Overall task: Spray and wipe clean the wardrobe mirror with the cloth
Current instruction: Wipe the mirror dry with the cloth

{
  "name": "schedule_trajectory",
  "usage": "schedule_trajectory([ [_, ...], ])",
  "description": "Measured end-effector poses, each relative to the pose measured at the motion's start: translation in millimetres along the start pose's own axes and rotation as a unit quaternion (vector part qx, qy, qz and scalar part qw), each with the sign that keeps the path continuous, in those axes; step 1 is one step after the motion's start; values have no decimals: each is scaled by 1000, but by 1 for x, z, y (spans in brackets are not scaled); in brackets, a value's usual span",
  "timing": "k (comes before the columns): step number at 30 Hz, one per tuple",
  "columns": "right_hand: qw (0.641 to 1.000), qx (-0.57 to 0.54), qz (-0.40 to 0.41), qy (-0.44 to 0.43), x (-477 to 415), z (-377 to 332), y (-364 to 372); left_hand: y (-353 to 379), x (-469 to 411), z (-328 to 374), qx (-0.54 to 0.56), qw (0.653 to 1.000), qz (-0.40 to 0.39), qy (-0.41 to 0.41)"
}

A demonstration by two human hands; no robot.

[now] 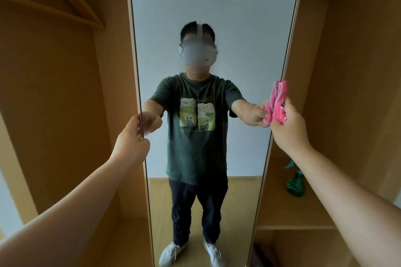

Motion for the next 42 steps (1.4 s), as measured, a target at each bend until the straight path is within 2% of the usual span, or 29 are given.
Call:
schedule_trajectory([
  [12, 1000, -1, -9, 22, 20, 31, 15, 16, 20, -22, -12, 1000, -18, -11],
  [25, 999, 3, -11, 32, 45, 65, 33, 33, 42, -68, 15, 997, -32, -64],
  [42, 997, 9, -37, 67, 79, 109, 54, 48, 81, -89, 9, 994, -66, -90],
])
Point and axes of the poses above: each hand's wrist, its own x-axis away from the middle knuckle, its own y-axis out of the palm, z = x × y, the point moved 6 cm from there along -x, towards the middle knuckle, and after that the axes turned 11 degrees about y, right-handed, at the moved point
